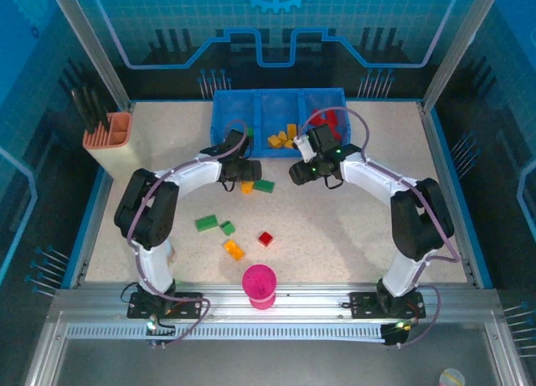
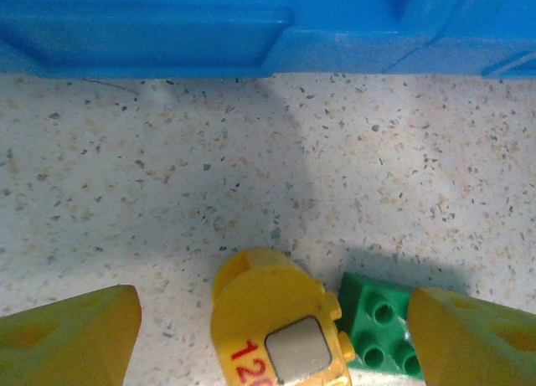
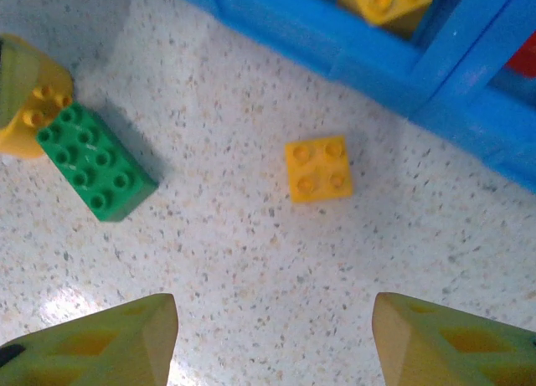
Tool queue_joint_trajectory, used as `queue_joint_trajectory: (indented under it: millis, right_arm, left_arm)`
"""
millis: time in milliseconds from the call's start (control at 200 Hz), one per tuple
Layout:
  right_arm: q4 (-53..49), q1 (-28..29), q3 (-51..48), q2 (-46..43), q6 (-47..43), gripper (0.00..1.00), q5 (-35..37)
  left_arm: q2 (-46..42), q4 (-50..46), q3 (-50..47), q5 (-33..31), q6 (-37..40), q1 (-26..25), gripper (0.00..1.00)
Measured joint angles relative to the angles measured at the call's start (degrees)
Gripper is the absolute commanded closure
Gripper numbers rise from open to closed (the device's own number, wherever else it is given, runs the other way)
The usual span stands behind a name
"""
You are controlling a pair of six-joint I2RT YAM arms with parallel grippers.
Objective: Sort the legos into containers by color
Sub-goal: Pick up the lego from the center of the table.
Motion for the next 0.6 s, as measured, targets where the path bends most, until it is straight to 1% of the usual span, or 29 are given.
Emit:
queue_joint_trajectory:
  millis: [205,295,535,600]
  right_arm:
    - [1.4,0.0,-0.22,0.15,0.44,0.35,-0.87]
    - [1.99,0.0,0.72,0.98,0.42,0.35,-1.7]
    - [2.95,0.0,2.47,2.03,0.13,0.34,-2.36]
    - [2.99,0.0,2.51,2.12,-0.04,0.34,-2.34]
  left_arm:
    - [2.62,-0.48,1.92,0.0,-1.57,0.0,0.25]
    - [3.58,-0.83,2.73,0.07,-2.23,0.0,0.3]
    - [6.54,-1.88,3.56,0.2,-4.44,0.0,0.35]
    - [6.82,-2.43,3.76,0.09,-4.72,0.0,0.4]
